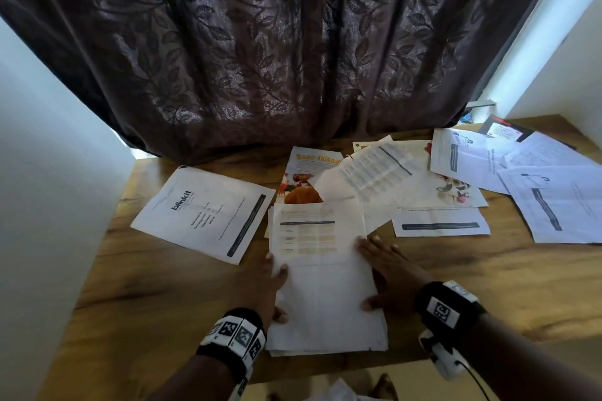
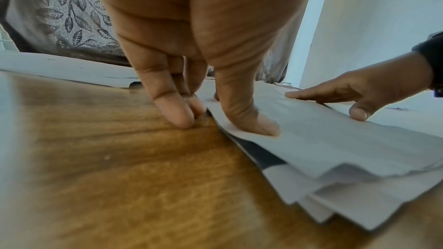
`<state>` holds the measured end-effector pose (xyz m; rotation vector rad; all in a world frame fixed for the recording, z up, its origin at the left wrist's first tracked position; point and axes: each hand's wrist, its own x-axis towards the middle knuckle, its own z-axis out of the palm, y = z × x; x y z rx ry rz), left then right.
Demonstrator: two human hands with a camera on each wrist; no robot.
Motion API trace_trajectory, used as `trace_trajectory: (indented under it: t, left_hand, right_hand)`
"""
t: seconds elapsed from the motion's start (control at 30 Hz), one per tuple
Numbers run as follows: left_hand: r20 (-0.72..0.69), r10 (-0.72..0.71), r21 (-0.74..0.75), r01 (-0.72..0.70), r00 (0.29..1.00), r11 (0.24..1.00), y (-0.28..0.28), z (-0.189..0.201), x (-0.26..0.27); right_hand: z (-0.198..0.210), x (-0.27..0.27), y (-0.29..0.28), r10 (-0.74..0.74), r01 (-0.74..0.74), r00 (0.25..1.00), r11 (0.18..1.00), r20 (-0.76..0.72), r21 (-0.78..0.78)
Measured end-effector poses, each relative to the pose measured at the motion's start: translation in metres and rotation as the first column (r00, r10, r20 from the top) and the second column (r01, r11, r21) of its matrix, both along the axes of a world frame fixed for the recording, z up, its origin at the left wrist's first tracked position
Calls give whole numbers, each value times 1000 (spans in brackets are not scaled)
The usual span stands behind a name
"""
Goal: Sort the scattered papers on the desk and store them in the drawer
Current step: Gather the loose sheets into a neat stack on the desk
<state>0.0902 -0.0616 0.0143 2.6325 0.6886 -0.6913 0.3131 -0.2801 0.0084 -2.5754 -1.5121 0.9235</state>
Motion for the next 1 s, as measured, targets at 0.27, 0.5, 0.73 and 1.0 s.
trace_trajectory:
  t: [0.27, 0.5, 0.73, 1.0]
  left_hand:
    - [107, 12, -73, -4, 994, 997, 8, 0, -8]
    - [187, 43, -122, -21, 981, 992, 9, 1, -16]
    - [176, 108, -106, -91, 979, 990, 3, -5, -18]
    - [166, 313, -358, -238, 935, 903, -3, -3, -7]
  right_hand:
    - [6, 18, -32, 53, -55, 997, 998, -49, -40]
    - [-12, -2, -23, 106, -107, 994, 994, -34, -4]
    - [8, 5, -22, -96, 112, 991, 972, -89, 204]
    - [12, -45, 74, 224, -216, 974, 964, -39, 155]
